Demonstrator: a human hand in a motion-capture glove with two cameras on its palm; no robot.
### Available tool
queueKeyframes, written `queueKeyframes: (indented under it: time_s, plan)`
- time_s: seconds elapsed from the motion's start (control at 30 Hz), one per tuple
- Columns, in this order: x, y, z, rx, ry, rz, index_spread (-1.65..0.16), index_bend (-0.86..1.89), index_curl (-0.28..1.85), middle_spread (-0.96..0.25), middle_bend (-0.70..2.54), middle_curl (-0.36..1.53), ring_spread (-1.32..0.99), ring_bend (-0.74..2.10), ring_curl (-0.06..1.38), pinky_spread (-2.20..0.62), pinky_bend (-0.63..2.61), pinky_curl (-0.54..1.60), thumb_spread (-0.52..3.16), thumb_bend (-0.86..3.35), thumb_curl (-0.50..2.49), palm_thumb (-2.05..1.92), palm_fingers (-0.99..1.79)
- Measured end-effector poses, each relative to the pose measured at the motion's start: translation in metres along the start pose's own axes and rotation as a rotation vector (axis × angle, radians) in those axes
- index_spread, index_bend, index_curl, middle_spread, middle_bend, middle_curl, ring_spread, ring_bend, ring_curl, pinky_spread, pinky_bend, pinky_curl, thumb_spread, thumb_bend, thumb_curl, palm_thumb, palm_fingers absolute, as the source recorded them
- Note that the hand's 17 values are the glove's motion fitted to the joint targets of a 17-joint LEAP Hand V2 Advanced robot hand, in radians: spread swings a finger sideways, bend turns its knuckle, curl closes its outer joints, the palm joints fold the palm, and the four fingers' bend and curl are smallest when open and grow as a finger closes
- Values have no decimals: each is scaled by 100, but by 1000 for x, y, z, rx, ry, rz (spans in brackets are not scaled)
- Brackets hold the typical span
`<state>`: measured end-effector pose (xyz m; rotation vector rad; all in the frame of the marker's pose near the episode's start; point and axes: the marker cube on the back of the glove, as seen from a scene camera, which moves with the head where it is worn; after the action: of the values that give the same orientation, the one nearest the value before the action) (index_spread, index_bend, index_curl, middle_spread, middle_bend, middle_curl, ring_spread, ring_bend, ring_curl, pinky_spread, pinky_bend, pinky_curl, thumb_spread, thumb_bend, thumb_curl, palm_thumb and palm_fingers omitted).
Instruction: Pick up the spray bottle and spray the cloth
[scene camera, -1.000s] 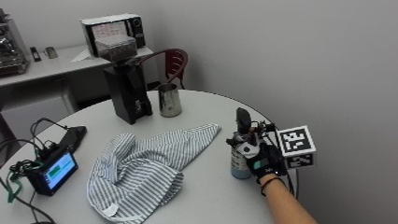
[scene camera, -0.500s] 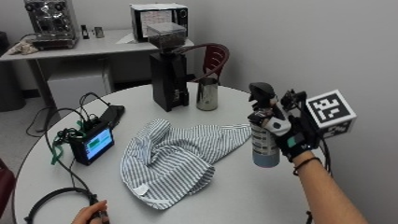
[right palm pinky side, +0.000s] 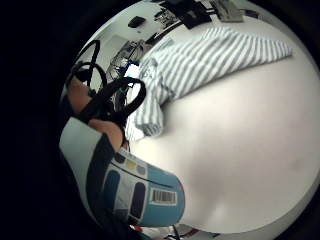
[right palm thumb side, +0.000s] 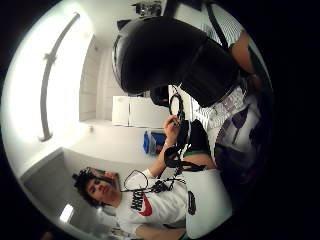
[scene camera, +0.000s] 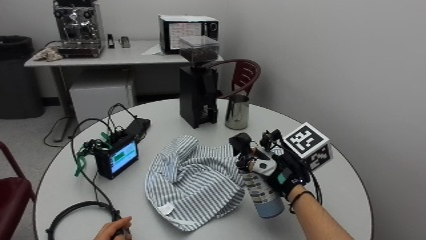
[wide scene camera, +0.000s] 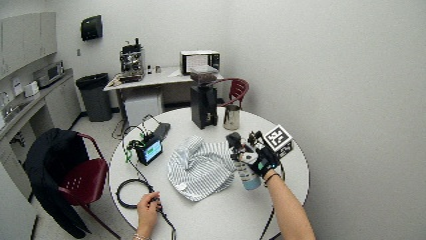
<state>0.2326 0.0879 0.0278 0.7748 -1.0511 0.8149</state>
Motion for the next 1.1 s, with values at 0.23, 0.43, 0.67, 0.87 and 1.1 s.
queueKeyframes:
  time_s: [0.23, 0.43, 0.67, 0.87, 1.1]
  plan:
    - [-57, -7, -35, 71, 25, -80, -20, 10, 24, -3, 41, 46, -7, 68, 43, -3, 40, 37, 79, -3, 53, 87, 119]
    - [-36, -8, -14, 23, 63, -9, -20, 10, 25, -3, 43, 46, -8, 69, 44, -4, 41, 37, 79, -3, 55, 86, 120]
    - [-4, 14, -11, 11, 10, 92, -19, 11, 25, -3, 44, 46, -8, 70, 44, -4, 41, 38, 78, -3, 56, 85, 120]
    - [-76, -1, -57, 86, 34, -53, -19, 11, 26, -3, 45, 46, -8, 70, 44, -3, 42, 38, 78, -3, 57, 85, 120]
    - [-21, -1, -18, 3, 52, 65, -19, 10, 26, -2, 46, 47, -8, 71, 44, -4, 42, 38, 78, -3, 57, 84, 120]
